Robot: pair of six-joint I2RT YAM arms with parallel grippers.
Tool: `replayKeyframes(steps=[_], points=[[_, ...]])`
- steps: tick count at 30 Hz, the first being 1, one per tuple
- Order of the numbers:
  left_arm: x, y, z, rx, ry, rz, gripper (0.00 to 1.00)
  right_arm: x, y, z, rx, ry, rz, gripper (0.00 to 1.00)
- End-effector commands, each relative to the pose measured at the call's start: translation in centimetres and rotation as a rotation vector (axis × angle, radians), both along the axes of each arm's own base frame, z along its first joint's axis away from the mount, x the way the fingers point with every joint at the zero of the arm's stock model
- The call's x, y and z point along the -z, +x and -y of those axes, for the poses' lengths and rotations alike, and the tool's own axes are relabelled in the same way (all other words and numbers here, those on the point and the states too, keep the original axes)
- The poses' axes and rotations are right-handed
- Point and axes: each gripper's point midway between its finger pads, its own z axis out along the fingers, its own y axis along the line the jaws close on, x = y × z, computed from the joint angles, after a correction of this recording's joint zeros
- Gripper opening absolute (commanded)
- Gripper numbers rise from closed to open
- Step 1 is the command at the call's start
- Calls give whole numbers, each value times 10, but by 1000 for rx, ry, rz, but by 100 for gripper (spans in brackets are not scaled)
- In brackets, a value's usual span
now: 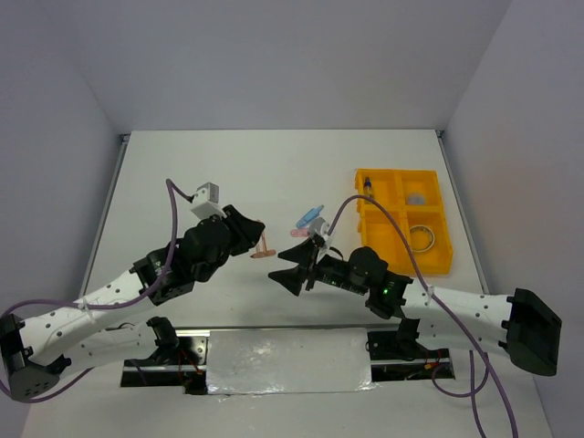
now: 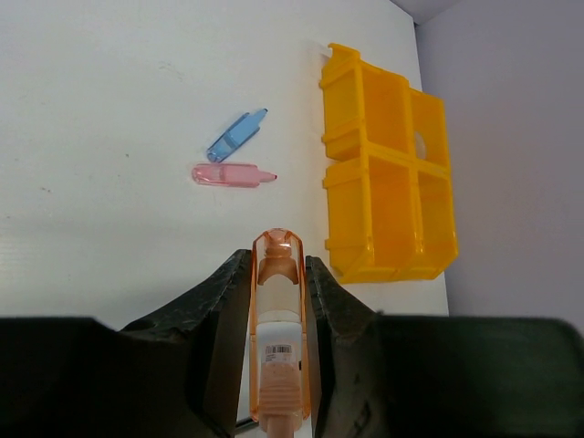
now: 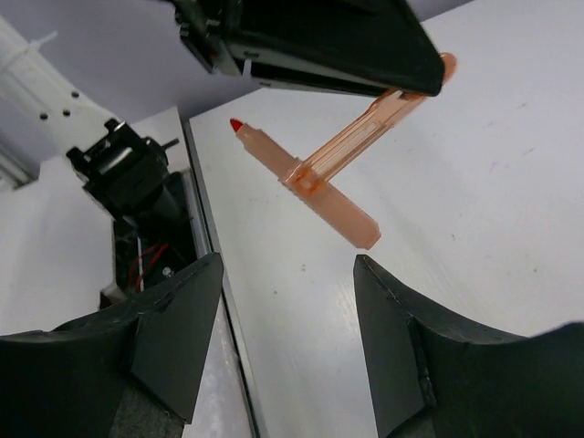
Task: Sort the stationery into containers
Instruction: Close the pen cap on the pen.
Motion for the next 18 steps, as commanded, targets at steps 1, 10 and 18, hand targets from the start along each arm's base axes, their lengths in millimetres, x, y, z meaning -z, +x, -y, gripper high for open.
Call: replayKeyframes(steps=[1,10,18], points=[[-23,-3,7,50,-12,36,0,-23,-12,-3,-88,-9,191,67],[-26,-11,9,110,3,37,0,-34,-9,3,-73,-30,302,67],[-29,-17,15,154,-32,49,0,-40,-8,-11,-123,-75,313,66]])
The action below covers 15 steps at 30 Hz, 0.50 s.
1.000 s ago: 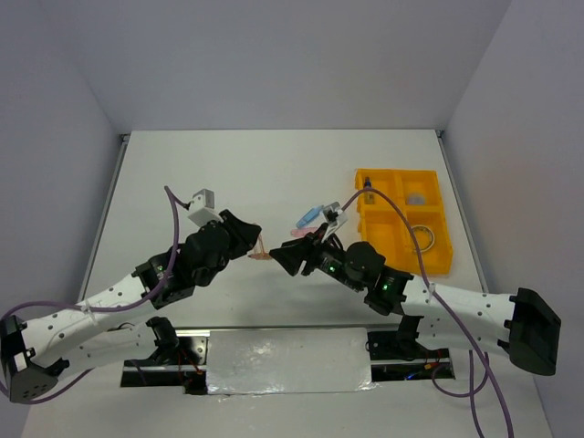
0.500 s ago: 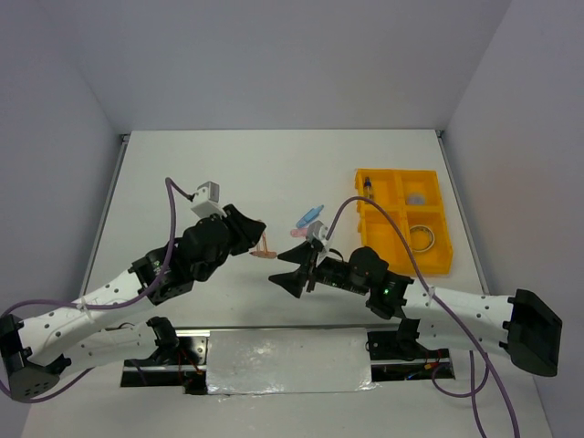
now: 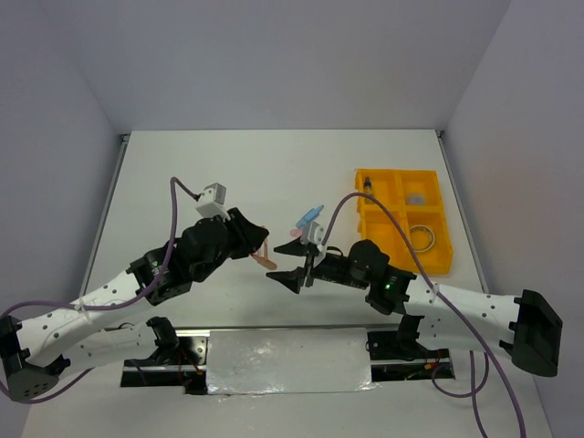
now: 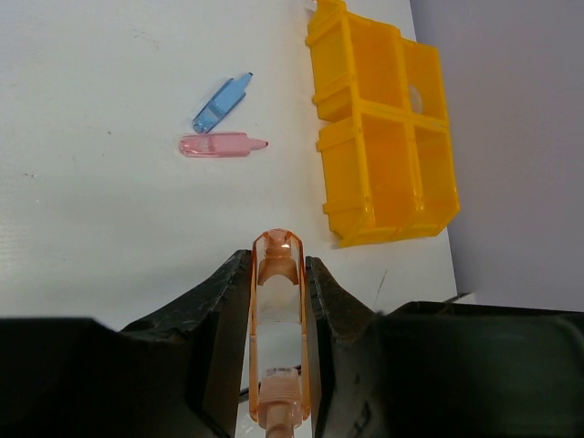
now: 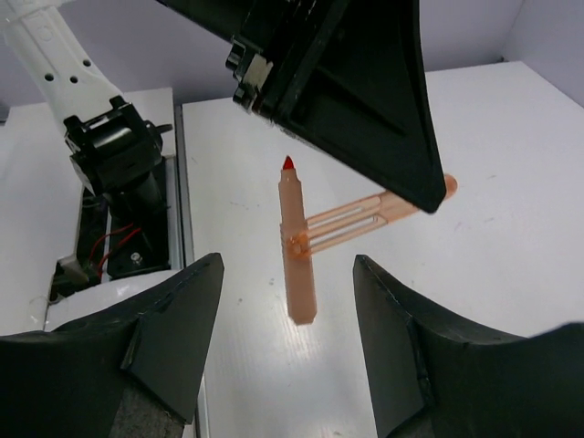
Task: Sort the stationery into containers
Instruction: Close the pen cap on the pen.
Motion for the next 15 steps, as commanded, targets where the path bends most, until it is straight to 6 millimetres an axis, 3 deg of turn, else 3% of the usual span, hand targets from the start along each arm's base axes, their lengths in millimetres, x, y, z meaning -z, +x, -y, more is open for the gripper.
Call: replayKeyframes(steps=[1,8,15], points=[[-30,-3,7,41,-72,63,0,-19,-2,-11,-48,9,39,66],[-35,-6,15,89,-78,69,0,-16,-2,-21,-98,-5,47,64],[-35,-6,12,76,-85,73,0,-5,2,-27,-101,-25,14,51]])
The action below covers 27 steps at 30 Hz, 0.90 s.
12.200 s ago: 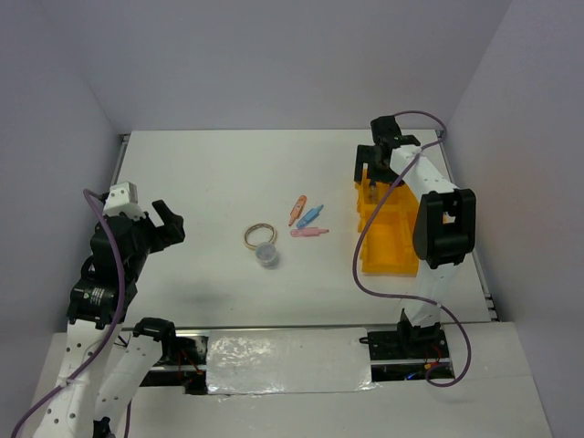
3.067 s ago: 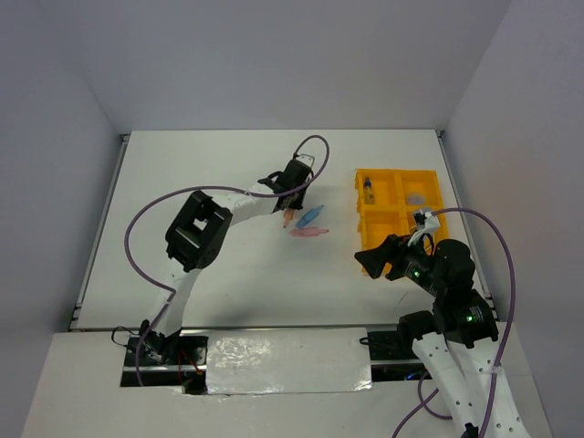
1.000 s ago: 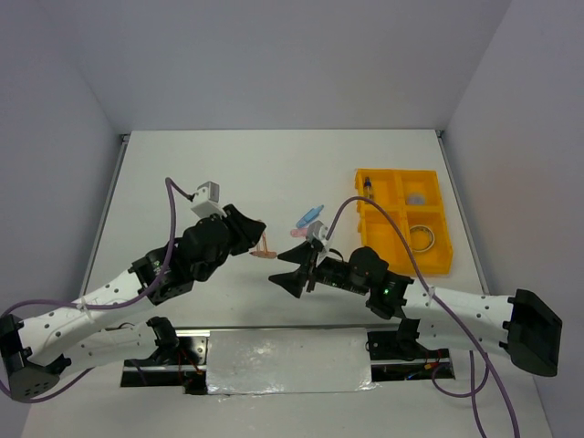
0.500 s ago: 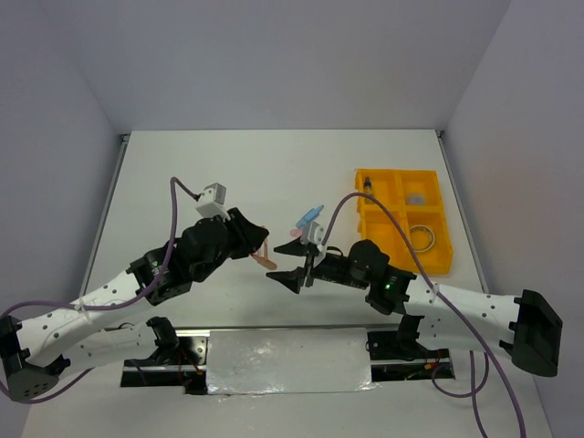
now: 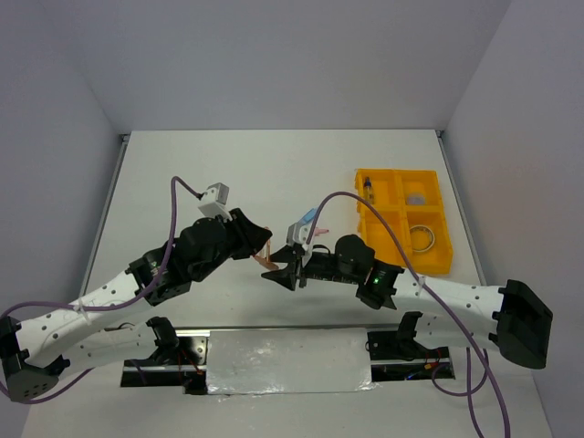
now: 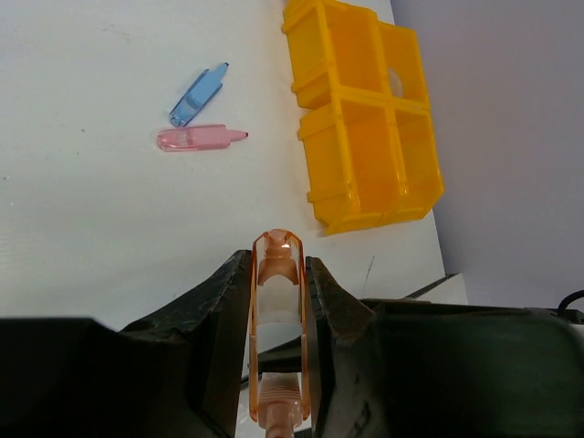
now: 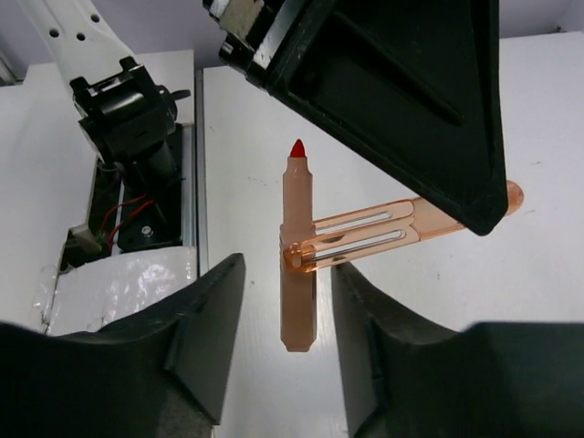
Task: Sort the stationery into containers
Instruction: Close the pen cap on the pen.
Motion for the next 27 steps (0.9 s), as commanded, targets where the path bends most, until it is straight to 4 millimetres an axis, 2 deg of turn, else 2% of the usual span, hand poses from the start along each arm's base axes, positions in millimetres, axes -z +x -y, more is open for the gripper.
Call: replayKeyframes(steps=[1,2,5,7,10,20,27], points=[[-29,0,3,9,-66,61,0,-22,3,-7,-12,49,25,48],[-28,0,2,6,-66,60,0,-19,5,-8,-1,46,14,47],[-28,1,1,-1,-69,62,0,-14,11,-10,27,35,-7,34],[-28,1,-1,-7,-68,62,0,-9,13,-12,32,21,-24,30],[-27,2,-3,-18,-60,62,0,-7,14,-13,37,25,-42,6],[-22,7,-18,-91,-31,67,0,-2,9,-14,30,46,-113,1],[-19,12,-23,-139,-28,78,0,3,13,-15,78,20,-222,0]])
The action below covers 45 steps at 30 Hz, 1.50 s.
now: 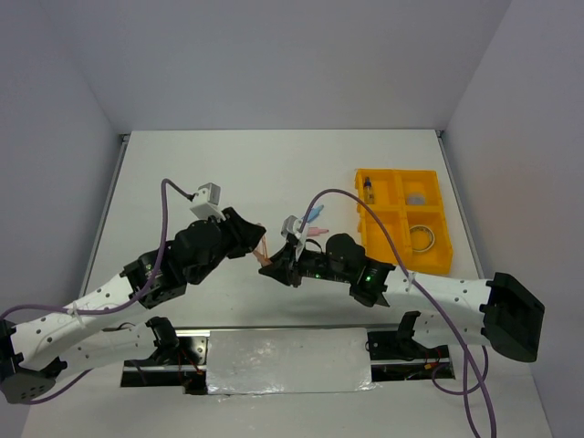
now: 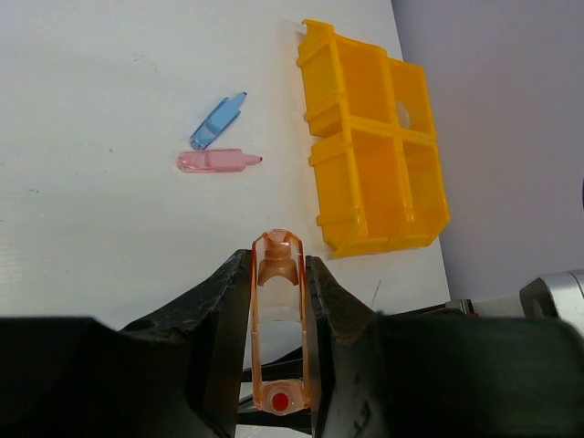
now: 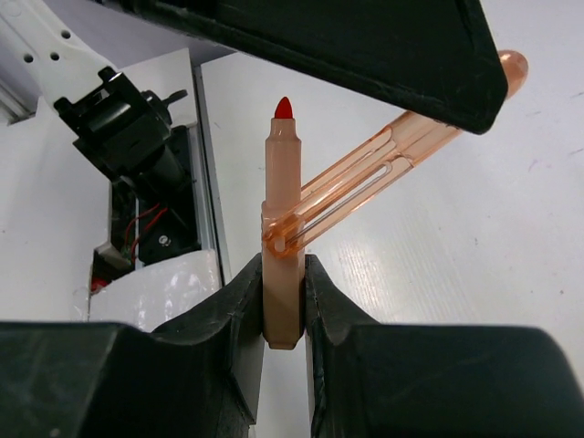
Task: Sort the stationery into containers
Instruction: Close the pen cap on the pen.
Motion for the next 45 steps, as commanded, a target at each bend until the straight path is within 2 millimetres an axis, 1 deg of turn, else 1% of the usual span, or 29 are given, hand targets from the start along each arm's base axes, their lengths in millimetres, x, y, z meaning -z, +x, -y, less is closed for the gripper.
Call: replayKeyframes(steps=[1,5,11,13,14,16,20,22,23,24,28,35,45], points=[[-11,9,-10,-80,-30,51,0,-18,8,-6,40,37,-55,0],[-9,10,-15,-126,-43,58,0,-22,13,-2,116,62,-172,0],[-2,10,-21,-189,-43,42,0,-33,16,1,195,101,-277,0],[1,9,-21,-202,-43,34,0,-39,13,-1,193,117,-305,0],[2,9,-22,-219,-46,31,0,-41,17,0,224,115,-314,0],[3,8,-23,-227,-39,31,0,-45,12,-3,217,122,-324,0],[5,7,-21,-243,-45,22,0,-50,13,-6,240,135,-350,0],[7,8,-23,-257,-35,22,0,-50,14,-6,249,143,-371,0],[7,7,-25,-269,-38,16,0,-47,13,-5,254,136,-387,0],[9,6,-24,-270,-34,15,0,-46,18,-3,292,143,-398,0],[11,6,-30,-303,-26,18,0,-43,20,0,335,158,-456,0],[15,4,-23,-281,-20,14,0,-41,18,-4,332,131,-456,0],[20,0,-16,-238,-20,3,0,-49,28,-10,359,103,-404,0]])
